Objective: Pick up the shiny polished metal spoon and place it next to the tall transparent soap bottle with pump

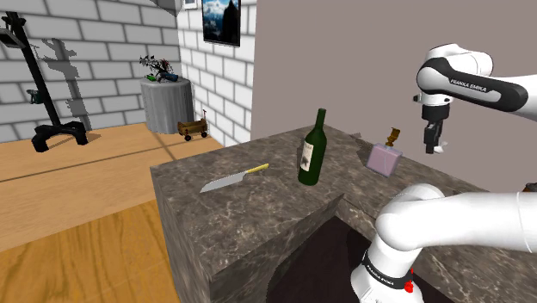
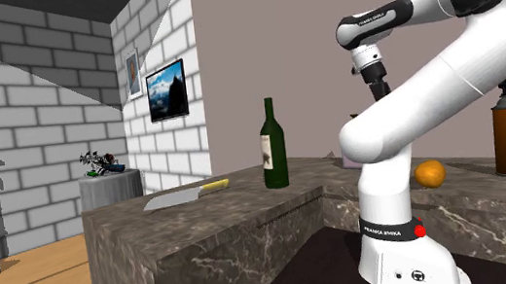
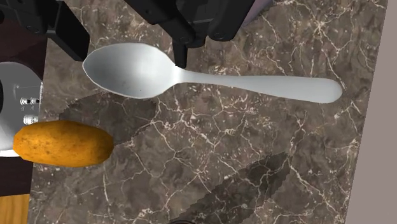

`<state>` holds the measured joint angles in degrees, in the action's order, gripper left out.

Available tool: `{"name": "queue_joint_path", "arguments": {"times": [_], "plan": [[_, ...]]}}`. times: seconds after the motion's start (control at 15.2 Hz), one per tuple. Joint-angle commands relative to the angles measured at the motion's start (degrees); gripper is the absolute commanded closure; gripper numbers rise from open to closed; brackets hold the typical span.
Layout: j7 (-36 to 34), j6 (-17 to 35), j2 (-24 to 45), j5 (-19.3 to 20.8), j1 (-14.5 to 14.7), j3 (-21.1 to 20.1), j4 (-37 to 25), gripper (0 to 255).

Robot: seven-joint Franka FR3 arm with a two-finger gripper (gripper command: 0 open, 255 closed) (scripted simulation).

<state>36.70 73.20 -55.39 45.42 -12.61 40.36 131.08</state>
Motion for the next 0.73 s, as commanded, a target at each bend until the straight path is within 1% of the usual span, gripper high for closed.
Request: {"name": "queue_joint_path", "arguments": {"times": [0.0,0.66], "plan": [[-0.44,1.14,-0.51,0.61,-0.19,0.75,1.58,255],[-2.67,6.56,-2.36,3.78,-1.1,4.66,8.7,255]]}}
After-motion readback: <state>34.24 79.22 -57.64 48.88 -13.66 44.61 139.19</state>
